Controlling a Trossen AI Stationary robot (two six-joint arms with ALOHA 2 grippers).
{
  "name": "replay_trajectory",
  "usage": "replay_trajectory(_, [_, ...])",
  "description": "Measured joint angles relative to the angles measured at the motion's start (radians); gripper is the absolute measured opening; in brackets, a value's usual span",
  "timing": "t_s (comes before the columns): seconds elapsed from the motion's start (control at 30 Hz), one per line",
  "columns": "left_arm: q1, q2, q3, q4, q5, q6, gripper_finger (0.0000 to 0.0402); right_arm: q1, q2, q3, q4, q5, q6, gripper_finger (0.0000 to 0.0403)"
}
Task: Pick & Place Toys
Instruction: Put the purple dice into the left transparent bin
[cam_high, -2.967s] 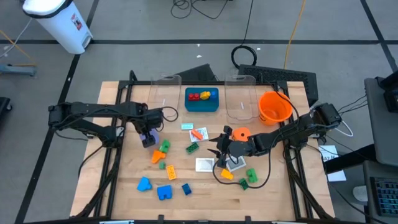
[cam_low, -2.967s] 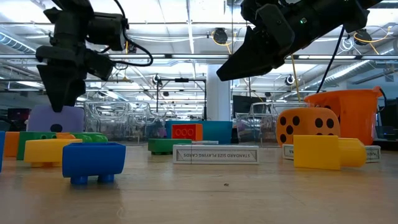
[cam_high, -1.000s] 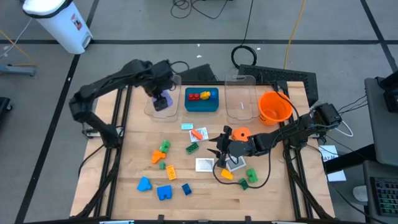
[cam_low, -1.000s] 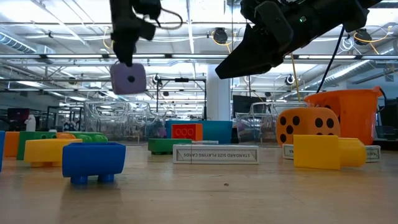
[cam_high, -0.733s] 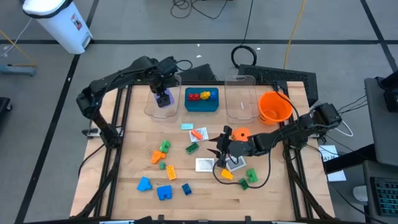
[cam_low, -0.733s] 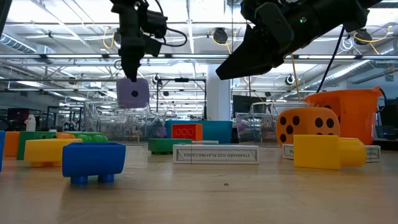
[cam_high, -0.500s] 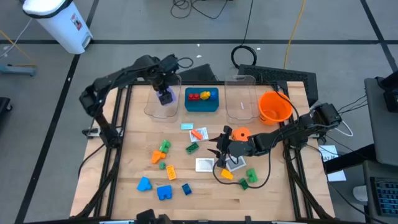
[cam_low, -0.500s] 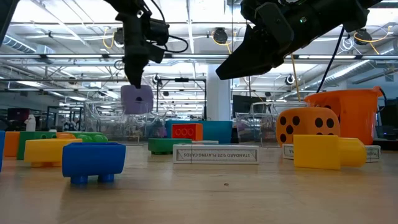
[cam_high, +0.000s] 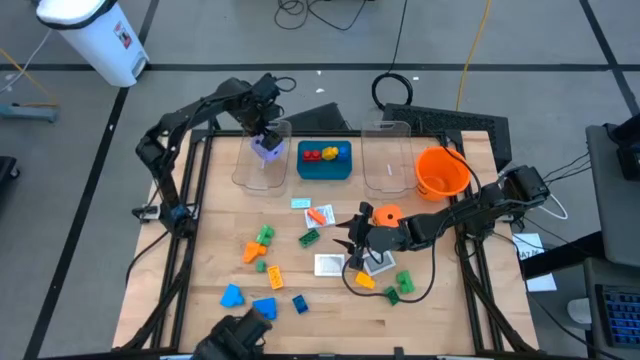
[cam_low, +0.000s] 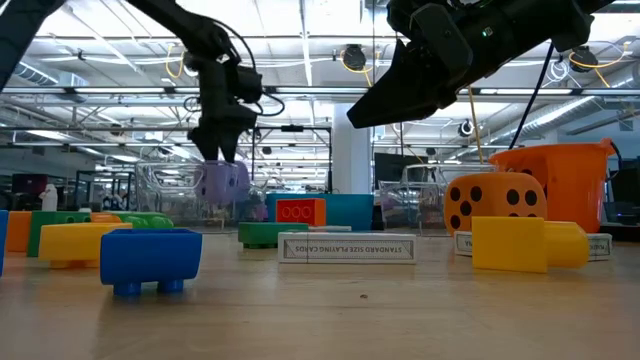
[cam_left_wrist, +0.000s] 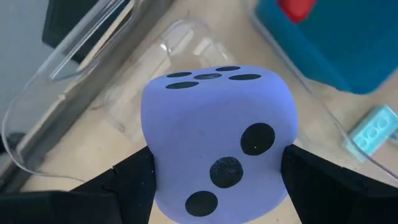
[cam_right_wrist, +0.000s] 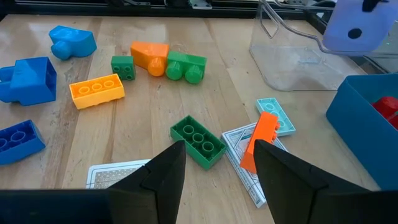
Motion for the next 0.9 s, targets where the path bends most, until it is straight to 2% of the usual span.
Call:
replay_trajectory(0.33, [0.011, 0.07, 0.0, 0.077, -0.011, -0.077, 0.0294, 0.0, 0.0, 0.0, -0.009, 0.0, 0.0, 0.0185])
replay_trajectory(0.63, [0.012, 0.08, 0.0, 0.106, -0.093, -0.089, 0.0296, 0.0, 0.0, 0.0, -0.03, 0.0, 0.0, 0.0185])
replay_trajectory(0.77, [0.012, 0.08, 0.0, 0.114, -0.098, -0.089, 0.0318, 0.0, 0.0, 0.0, -0.03, 0.0, 0.0, 0.0185])
replay_trajectory(0.9, [0.012, 0.08, 0.0, 0.126, -0.098, -0.109, 0.0359, 0.0, 0.0, 0.0, -0.03, 0.0, 0.0, 0.0185])
